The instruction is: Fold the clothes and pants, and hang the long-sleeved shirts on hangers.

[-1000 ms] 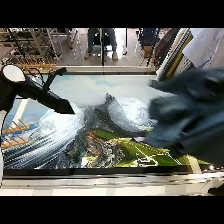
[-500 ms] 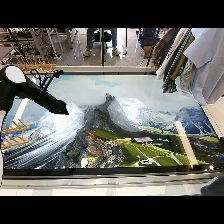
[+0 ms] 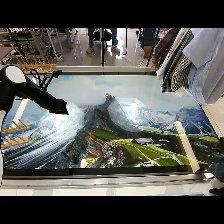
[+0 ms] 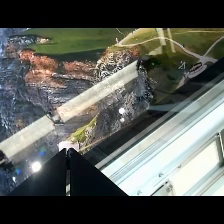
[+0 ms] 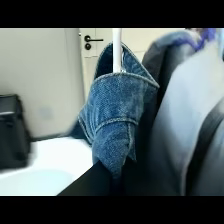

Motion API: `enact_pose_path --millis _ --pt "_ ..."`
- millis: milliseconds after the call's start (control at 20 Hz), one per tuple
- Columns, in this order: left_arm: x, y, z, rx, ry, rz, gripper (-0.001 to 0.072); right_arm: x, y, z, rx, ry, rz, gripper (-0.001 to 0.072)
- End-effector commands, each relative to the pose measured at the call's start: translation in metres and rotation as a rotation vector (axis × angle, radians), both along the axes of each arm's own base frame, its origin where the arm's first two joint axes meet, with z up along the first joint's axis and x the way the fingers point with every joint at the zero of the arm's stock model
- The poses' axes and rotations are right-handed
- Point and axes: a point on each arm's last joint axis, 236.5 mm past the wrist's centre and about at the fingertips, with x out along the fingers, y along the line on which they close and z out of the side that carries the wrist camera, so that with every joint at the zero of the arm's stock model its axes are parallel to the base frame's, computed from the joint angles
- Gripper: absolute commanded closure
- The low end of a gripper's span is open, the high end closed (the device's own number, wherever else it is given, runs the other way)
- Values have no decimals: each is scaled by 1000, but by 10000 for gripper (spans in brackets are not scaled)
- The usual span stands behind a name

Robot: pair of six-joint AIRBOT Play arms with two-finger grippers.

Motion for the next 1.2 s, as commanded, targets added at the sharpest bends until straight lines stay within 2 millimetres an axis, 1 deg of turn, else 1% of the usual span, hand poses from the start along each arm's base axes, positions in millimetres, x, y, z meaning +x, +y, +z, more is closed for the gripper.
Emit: enact_pose_path --millis 0,50,100,150,200,250,300,350,400,450,500,550,600,650,700,750,800,850,900,1000,1150 --pt "0 -1 0 -2 4 8 672 38 19 32 -122 -136 198 277" --pt "0 -1 0 -2 5 8 672 61 37 62 -223 -175 310 -6" --pt "0 0 0 -1 5 8 621 88 65 96 -341 -236 451 31" --pt "0 3 -1 14 4 13 593 111 96 122 -428 -286 584 19" --pt "2 16 -6 74 -4 30 606 138 133 142 -482 -334 742 19" --pt "7 43 -13 204 -17 84 670 167 166 149 -488 -330 895 21" --pt "11 81 -16 371 -29 190 689 205 202 142 -450 -270 1078 21" --pt "14 129 -7 565 -67 336 688 247 238 121 -372 -177 1275 21" --pt "16 165 12 705 -125 460 687 291 281 79 -231 -51 1506 22" --pt "22 190 36 773 -220 568 685 323 324 25 -39 61 1712 35" --pt "33 196 60 749 -333 630 685 341 365 -42 210 186 1883 120" --pt "45 196 83 690 -449 673 685 347 399 -99 426 312 1995 230" --pt "58 194 109 625 -567 722 685 350 422 -150 602 431 2055 290" --pt "63 192 127 589 -646 734 686 357 433 -184 688 508 2066 291" --pt "65 190 140 568 -694 736 686 370 433 -210 712 572 2035 339" --pt "64 187 146 545 -707 748 686 387 427 -225 681 613 1991 454" --pt "62 186 147 544 -711 746 686 403 419 -230 630 627 1959 606" --pt "62 186 147 543 -711 746 686 416 414 -231 588 626 1940 678" --pt "63 186 147 544 -710 746 686 428 410 -227 549 600 1935 678" --pt "63 186 147 544 -710 746 686 445 407 -213 464 535 1934 679" --pt "63 186 147 544 -710 746 686 457 404 -194 377 471 1930 680"
